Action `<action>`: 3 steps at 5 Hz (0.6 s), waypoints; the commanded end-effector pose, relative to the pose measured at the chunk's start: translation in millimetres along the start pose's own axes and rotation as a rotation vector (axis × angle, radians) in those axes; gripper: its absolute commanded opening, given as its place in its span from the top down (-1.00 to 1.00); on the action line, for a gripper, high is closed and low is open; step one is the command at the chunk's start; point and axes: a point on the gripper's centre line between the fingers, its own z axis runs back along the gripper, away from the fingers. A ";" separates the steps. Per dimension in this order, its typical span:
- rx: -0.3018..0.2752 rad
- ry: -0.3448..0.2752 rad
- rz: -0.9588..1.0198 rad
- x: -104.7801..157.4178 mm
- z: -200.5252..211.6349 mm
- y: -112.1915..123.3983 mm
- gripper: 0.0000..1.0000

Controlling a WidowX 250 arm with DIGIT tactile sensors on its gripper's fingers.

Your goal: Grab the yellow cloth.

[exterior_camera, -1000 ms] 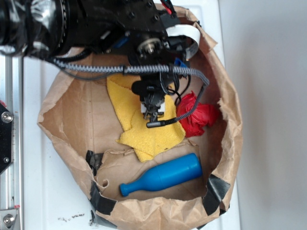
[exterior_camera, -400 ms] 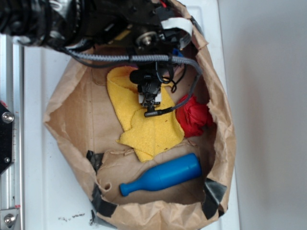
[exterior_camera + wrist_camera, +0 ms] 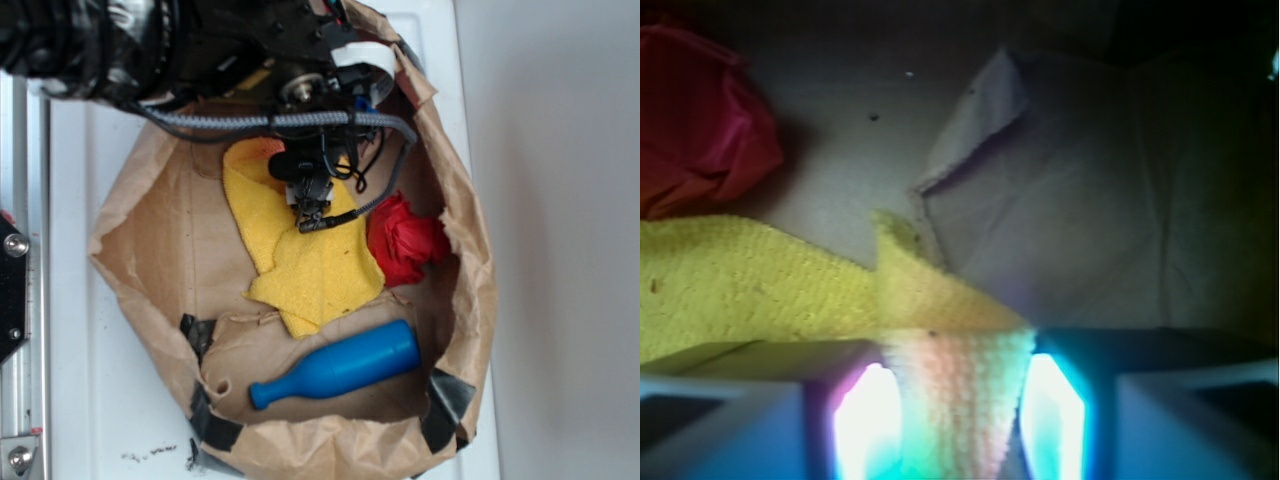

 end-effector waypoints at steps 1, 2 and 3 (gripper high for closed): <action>0.005 -0.046 0.018 16.6 18.7 7.4 1.00; -0.015 -0.038 0.034 18.1 29.0 6.9 1.00; -0.083 0.011 0.032 17.3 67.9 1.0 1.00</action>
